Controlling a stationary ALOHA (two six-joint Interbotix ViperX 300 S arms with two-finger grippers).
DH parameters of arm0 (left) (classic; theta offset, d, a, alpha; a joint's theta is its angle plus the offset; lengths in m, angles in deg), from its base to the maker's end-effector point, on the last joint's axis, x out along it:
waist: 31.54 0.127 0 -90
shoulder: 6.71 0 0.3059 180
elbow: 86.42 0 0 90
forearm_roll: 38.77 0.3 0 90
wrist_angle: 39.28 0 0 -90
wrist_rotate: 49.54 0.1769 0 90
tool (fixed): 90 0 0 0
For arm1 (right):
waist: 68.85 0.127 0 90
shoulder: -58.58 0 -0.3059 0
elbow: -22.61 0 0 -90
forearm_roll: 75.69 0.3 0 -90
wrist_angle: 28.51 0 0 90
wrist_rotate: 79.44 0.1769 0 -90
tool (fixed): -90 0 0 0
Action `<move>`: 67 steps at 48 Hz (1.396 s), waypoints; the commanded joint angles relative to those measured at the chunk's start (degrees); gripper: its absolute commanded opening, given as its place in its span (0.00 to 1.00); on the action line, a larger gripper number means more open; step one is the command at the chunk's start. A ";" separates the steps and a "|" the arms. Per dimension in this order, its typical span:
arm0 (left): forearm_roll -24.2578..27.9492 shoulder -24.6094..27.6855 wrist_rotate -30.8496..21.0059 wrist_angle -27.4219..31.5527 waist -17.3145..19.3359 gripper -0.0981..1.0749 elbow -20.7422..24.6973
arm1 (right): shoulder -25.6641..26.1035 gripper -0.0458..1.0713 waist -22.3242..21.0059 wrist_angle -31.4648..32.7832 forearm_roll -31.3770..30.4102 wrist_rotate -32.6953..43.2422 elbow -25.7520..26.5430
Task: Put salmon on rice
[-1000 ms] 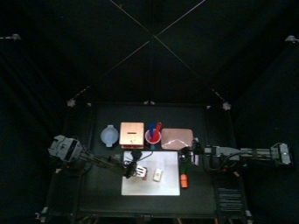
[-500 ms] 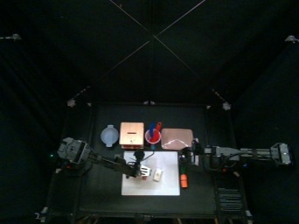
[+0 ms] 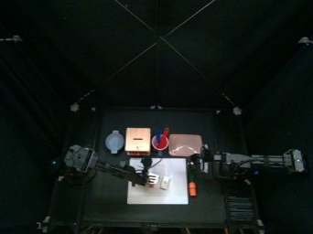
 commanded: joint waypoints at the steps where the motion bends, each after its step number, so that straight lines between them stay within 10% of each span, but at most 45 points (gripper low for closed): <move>1: -0.26 -0.18 0.00 0.00 -0.18 0.80 2.20 | -0.35 0.07 0.09 -0.18 0.09 0.00 0.35; 67: -6.68 2.02 0.09 5.98 -1.41 0.73 4.57 | -0.35 0.07 0.44 -0.18 0.53 0.00 -1.14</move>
